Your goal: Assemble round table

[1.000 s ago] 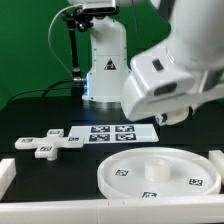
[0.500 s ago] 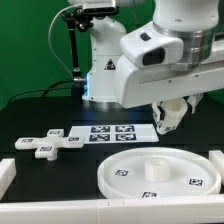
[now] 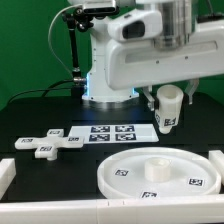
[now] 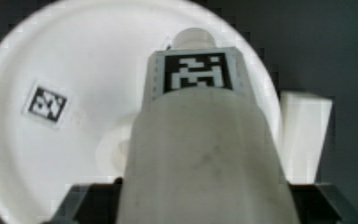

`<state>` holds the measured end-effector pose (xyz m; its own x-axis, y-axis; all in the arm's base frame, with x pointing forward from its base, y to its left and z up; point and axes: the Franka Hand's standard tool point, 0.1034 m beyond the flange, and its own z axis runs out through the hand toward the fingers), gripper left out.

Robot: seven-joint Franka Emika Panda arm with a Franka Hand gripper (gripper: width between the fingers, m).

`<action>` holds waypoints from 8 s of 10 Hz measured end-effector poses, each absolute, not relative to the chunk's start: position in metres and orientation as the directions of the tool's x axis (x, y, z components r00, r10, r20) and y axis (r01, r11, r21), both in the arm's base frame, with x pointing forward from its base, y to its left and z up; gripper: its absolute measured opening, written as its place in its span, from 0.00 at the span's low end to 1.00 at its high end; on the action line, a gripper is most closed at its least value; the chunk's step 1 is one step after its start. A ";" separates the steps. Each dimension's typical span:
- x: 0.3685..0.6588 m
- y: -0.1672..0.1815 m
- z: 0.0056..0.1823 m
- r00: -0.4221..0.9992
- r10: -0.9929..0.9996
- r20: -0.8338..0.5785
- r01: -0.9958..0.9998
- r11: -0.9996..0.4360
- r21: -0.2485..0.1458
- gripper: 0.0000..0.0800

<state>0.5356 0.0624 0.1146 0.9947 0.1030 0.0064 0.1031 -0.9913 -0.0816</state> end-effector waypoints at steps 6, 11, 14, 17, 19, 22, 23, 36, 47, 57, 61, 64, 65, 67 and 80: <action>0.551 0.048 0.115 0.910 0.087 0.405 0.102 -0.995 -0.016 0.51; 0.557 0.041 0.106 0.905 0.169 0.391 0.175 -0.984 0.022 0.51; 0.562 0.040 0.099 0.906 0.168 0.389 0.173 -0.985 0.022 0.51; 0.562 0.041 0.099 0.905 0.168 0.390 0.174 -0.985 0.022 0.51; 0.565 0.041 0.099 0.904 0.168 0.392 0.174 -0.985 0.022 0.51; 0.564 0.042 0.096 0.905 0.170 0.389 0.175 -0.984 0.021 0.51; 0.563 0.043 0.093 0.907 0.170 0.385 0.177 -0.984 0.020 0.51; 0.556 0.041 0.082 0.880 0.171 0.443 0.172 -0.984 0.039 0.80; 0.551 0.038 0.095 0.967 0.190 0.168 0.197 -0.980 -0.027 0.81; 0.550 0.039 0.089 0.980 0.196 0.036 0.198 -0.978 -0.064 0.56; 0.550 0.039 0.088 0.984 0.174 0.035 0.176 -0.982 -0.065 0.51; 0.550 0.037 0.088 0.987 -0.159 0.013 -0.157 -0.982 -0.106 0.51; 0.550 0.036 0.088 0.969 -0.246 0.011 -0.243 -0.963 -0.118 0.51; 0.550 0.039 0.087 0.854 -0.521 -0.001 -0.516 -0.847 -0.129 0.51; 0.554 0.041 0.087 -0.051 -0.973 -0.225 -0.984 0.087 -0.153 0.51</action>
Offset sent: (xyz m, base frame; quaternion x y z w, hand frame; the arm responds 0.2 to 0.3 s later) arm 0.0169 -0.0093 0.0061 0.0013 0.1249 0.0051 0.9922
